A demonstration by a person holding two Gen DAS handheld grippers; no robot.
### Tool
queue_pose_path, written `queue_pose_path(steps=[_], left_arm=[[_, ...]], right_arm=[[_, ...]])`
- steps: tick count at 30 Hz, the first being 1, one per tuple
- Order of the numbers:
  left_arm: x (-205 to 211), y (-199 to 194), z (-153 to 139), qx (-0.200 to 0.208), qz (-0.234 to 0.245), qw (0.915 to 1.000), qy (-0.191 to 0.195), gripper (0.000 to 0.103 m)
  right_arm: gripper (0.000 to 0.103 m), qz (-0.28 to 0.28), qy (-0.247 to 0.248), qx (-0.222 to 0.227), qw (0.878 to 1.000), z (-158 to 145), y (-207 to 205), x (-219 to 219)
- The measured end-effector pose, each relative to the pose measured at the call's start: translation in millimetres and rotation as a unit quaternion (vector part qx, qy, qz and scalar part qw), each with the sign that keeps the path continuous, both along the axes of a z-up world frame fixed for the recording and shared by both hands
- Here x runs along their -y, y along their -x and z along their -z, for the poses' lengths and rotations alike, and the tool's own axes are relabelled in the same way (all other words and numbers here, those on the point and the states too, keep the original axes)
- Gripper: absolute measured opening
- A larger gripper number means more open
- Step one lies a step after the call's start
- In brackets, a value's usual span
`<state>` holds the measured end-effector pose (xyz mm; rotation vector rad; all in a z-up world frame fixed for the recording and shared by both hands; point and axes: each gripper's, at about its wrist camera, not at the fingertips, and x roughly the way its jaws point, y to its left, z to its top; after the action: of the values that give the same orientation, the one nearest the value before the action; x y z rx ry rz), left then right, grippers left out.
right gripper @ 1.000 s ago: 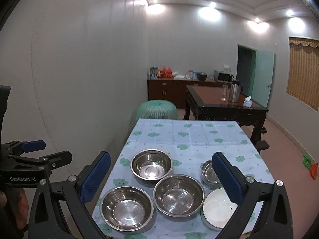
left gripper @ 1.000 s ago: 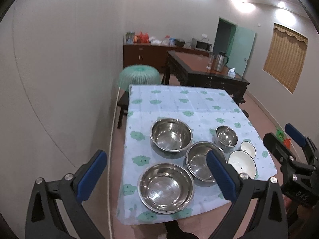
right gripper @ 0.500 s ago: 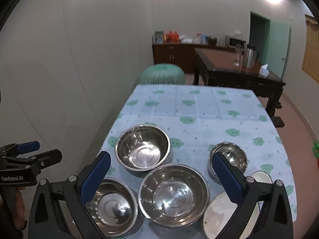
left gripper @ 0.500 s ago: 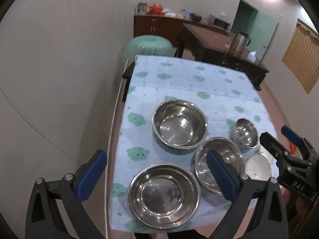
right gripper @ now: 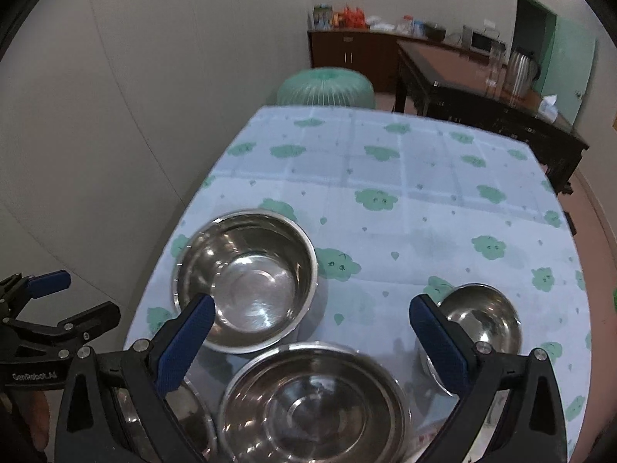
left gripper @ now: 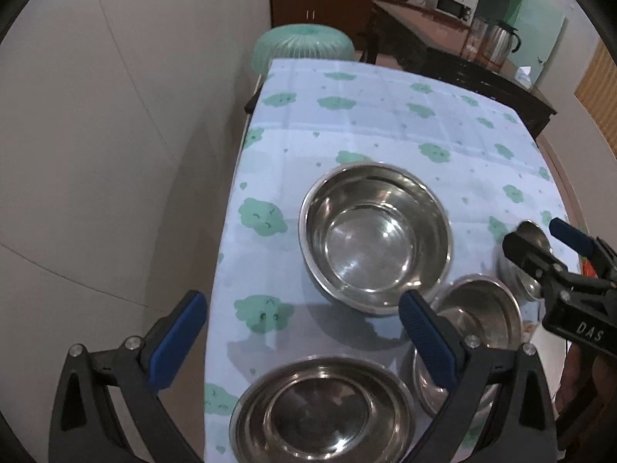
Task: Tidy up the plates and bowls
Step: 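Close left tool on a large steel bowl rim while right tool grips another bowl rim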
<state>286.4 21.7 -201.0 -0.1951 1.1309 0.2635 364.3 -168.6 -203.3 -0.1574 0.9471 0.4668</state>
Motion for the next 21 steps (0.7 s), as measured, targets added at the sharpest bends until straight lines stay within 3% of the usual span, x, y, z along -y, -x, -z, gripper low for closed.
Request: queue_pose_path(steps=[3,7,10,13,19,21], left_arm=[[-6.2,-14.8,13.9,-0.013,-0.006,0.9999,-0.001,0.100],[-13.6,-29.0,29.8,-0.030,-0.017,0.9994,0.009,0.099],[-17.8,-38.3,40.9,-0.046,-0.022,0.9985,0.020,0.096],[-20.1,-45.5,48.8,-0.054,-0.026,0.9978,0.027,0.095],[-23.2,-58.8,59.1,-0.065,-0.024,0.9970,0.034,0.084],[-23.7,-62.6,63.3,-0.070,-0.024,0.9966,0.036,0.079]], right_arm=[[0.100,-0.005,0.006,-0.022,1.000,15.4,-17.7,-5.1],[0.090,-0.018,0.017,-0.051,0.998,33.9,-37.1,-14.7],[0.090,-0.026,0.025,-0.064,0.997,45.8,-48.1,-22.5],[0.080,-0.029,0.029,-0.082,0.996,57.6,-59.6,-27.3],[0.077,-0.032,0.039,-0.101,0.994,72.5,-75.8,-37.2],[0.071,-0.033,0.041,-0.108,0.993,77.3,-80.7,-39.2]])
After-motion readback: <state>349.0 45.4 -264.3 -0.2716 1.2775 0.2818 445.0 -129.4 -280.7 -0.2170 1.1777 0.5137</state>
